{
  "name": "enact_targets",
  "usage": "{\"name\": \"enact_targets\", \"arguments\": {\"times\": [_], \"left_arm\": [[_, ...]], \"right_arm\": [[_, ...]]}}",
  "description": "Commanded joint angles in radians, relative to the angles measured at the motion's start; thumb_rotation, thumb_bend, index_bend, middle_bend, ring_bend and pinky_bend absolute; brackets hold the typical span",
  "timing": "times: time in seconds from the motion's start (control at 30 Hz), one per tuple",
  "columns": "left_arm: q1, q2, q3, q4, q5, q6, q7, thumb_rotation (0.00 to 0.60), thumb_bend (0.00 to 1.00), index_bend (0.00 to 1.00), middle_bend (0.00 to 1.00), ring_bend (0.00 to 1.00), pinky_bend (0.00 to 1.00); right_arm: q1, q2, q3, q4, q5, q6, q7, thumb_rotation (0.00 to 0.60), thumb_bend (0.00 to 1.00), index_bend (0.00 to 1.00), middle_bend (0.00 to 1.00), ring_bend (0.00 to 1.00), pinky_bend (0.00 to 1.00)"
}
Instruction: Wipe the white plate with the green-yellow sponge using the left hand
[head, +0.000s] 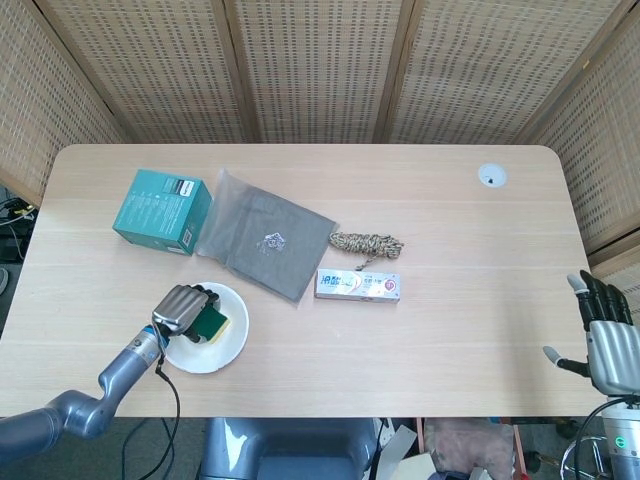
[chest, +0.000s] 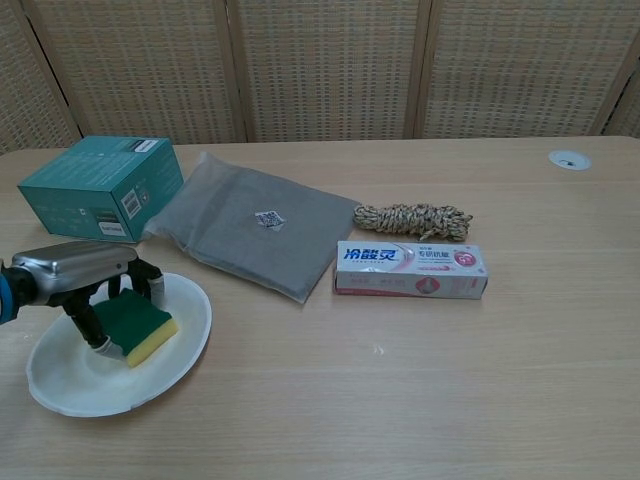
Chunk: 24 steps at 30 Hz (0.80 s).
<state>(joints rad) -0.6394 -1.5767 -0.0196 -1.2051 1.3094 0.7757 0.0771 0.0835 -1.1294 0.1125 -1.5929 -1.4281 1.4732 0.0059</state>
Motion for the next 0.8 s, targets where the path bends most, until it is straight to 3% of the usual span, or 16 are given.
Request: {"name": "enact_targets", "arguments": {"times": [0.03, 0.23, 0.4, 0.57, 0.73, 0.8], "left_arm": [[0.001, 0.016, -0.012, -0.020, 0.008, 0.021, -0.019, 0.600, 0.00, 0.56, 0.41, 0.30, 0.39], [0.008, 0.135, -0.063, -0.123, 0.041, 0.119, -0.067, 0.600, 0.00, 0.56, 0.41, 0.30, 0.39], [0.015, 0.230, -0.081, -0.152, 0.009, 0.124, -0.052, 0.600, 0.00, 0.56, 0.41, 0.30, 0.39], [0.035, 0.243, -0.072, -0.046, -0.069, 0.074, -0.061, 0.600, 0.00, 0.56, 0.42, 0.30, 0.39], [0.040, 0.161, -0.065, 0.138, -0.124, 0.000, -0.102, 0.600, 0.00, 0.56, 0.41, 0.30, 0.38], [0.037, 0.131, -0.061, 0.189, -0.128, -0.028, -0.115, 0.600, 0.00, 0.56, 0.37, 0.30, 0.35]], "right_arm": [[0.000, 0.001, 0.001, 0.000, 0.001, 0.000, 0.001, 0.600, 0.00, 0.00, 0.00, 0.00, 0.00], [0.000, 0.000, -0.001, 0.000, -0.001, -0.001, 0.001, 0.600, 0.00, 0.00, 0.00, 0.00, 0.00], [0.000, 0.001, -0.003, -0.005, -0.006, 0.000, 0.000, 0.600, 0.00, 0.00, 0.00, 0.00, 0.00], [-0.001, 0.001, -0.005, -0.009, -0.012, 0.004, -0.004, 0.600, 0.00, 0.00, 0.00, 0.00, 0.00], [0.003, -0.005, -0.004, -0.007, -0.006, -0.003, -0.019, 0.600, 0.00, 0.00, 0.00, 0.00, 0.00], [0.004, -0.007, -0.003, -0.007, -0.003, -0.004, -0.023, 0.600, 0.00, 0.00, 0.00, 0.00, 0.00]]}}
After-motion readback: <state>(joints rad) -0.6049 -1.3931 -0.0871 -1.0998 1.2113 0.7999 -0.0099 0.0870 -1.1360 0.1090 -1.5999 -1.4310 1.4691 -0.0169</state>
